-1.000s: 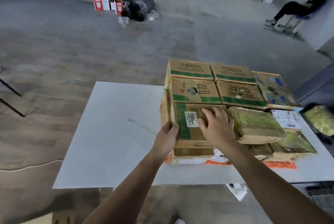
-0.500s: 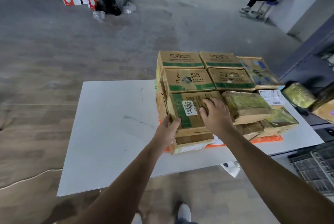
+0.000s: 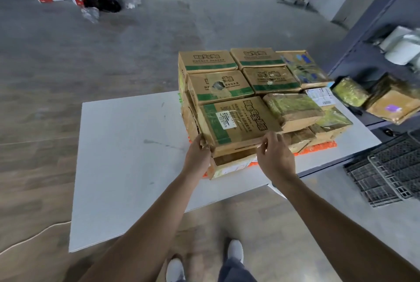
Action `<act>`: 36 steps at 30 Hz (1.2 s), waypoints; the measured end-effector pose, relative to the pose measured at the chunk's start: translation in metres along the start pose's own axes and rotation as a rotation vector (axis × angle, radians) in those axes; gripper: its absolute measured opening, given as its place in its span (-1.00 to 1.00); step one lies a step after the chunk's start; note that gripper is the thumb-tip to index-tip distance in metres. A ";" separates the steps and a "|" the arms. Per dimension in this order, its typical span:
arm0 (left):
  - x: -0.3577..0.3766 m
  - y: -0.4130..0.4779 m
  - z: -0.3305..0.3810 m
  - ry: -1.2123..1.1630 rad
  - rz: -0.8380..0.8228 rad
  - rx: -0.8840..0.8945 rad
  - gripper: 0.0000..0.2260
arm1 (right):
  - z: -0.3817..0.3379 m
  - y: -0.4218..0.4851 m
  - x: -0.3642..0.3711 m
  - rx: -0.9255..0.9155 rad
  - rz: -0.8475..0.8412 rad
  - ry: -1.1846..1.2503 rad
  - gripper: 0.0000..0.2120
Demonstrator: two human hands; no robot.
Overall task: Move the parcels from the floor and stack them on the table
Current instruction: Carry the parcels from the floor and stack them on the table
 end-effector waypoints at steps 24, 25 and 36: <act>0.007 0.013 -0.022 0.023 -0.042 -0.071 -0.38 | 0.008 0.014 0.050 0.156 -0.421 0.183 -0.71; 0.007 0.014 -0.021 0.030 -0.039 -0.057 -0.38 | 0.007 0.013 0.048 0.148 -0.420 0.145 -0.72; 0.001 0.016 -0.020 0.039 0.044 -0.008 -0.46 | -0.007 0.015 0.029 0.120 -0.409 -0.488 -0.71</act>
Point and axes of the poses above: each hand's wrist, its own y-axis towards the middle knuckle, its own x-axis out of the palm, z = x × y, the point moved 6 cm from there along y, towards the middle knuckle, and after that the axes turned 15 degrees about -z, right-handed, at the moved point
